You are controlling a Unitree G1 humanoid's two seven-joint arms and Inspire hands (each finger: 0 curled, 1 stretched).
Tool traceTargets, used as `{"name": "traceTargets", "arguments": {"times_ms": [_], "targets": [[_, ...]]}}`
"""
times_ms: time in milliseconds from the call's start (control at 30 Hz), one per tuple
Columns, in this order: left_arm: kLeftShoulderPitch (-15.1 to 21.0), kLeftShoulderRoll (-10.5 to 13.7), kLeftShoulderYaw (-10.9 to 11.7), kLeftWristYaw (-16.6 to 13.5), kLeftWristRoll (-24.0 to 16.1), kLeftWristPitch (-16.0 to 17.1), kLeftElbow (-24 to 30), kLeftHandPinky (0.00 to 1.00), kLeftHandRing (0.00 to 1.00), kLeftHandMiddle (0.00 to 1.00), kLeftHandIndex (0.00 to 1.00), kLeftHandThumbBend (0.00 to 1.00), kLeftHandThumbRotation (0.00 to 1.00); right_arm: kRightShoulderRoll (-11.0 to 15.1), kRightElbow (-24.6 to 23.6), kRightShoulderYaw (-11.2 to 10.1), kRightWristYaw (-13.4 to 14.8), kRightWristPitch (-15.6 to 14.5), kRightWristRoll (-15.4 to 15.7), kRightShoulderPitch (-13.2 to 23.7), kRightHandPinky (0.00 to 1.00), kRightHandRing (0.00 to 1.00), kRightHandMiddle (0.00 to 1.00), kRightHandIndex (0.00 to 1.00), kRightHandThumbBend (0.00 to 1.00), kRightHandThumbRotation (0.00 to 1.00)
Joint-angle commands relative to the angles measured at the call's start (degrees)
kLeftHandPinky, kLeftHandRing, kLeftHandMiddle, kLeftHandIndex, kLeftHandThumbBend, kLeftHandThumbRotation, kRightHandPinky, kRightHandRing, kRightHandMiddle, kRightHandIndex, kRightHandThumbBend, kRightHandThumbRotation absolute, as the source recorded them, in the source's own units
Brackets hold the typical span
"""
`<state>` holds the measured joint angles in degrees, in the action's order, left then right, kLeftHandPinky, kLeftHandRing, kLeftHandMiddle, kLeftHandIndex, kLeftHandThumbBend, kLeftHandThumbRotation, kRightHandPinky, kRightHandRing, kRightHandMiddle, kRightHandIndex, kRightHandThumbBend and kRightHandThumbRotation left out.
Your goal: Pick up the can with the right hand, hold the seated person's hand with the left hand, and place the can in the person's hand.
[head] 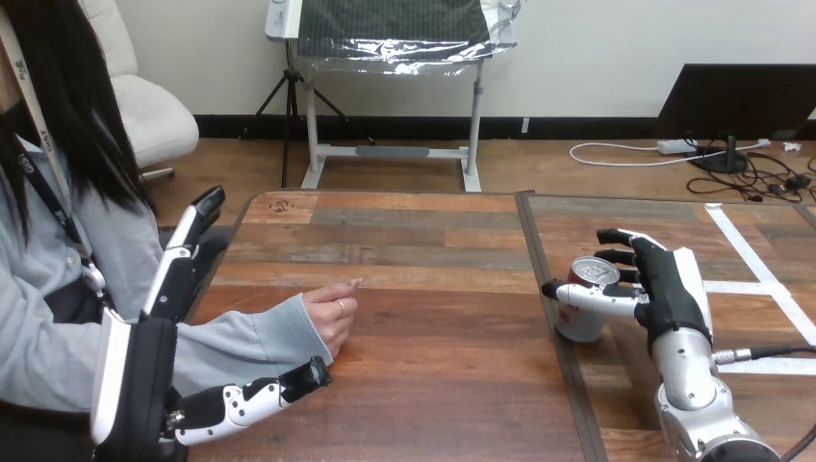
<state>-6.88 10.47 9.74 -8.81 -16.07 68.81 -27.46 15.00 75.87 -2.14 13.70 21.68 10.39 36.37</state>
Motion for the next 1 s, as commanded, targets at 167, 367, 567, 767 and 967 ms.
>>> {"name": "traceTargets", "arguments": {"times_ms": [167,367,567,767,967], "targets": [[2.3,1.1,-1.1,1.2,2.2,1.6,-0.6,0.86,0.94,0.95,0.93,1.0,0.41,-0.6,-2.5,-0.9,-1.5,1.1,-1.4,1.1,0.67,0.73,0.77,0.8,0.97,0.02],[2.1,1.1,-0.6,1.3,2.0,2.3,-0.6,0.86,0.94,0.95,0.92,1.0,0.41,-0.9,-2.7,-1.3,-2.1,1.5,-2.1,0.5,0.67,0.74,0.78,0.81,0.98,0.02],[2.1,1.0,-0.5,1.3,2.0,2.8,-0.8,0.85,0.93,0.94,0.92,1.0,0.41,-1.0,-2.5,-1.7,-2.7,1.4,-2.8,0.1,0.69,0.75,0.79,0.81,0.96,0.01],[2.1,1.1,-0.5,1.5,2.2,3.2,-1.0,0.84,0.93,0.94,0.92,1.0,0.41,-0.9,-2.5,-1.1,-1.3,1.5,-1.8,-0.2,0.66,0.73,0.77,0.79,0.94,0.0],[2.0,1.1,-0.4,1.8,2.4,3.4,-0.9,0.84,0.93,0.94,0.92,1.0,0.41,-1.1,-2.6,-0.9,0.0,1.3,-1.3,-0.5,0.63,0.7,0.73,0.75,0.9,0.0]]}}
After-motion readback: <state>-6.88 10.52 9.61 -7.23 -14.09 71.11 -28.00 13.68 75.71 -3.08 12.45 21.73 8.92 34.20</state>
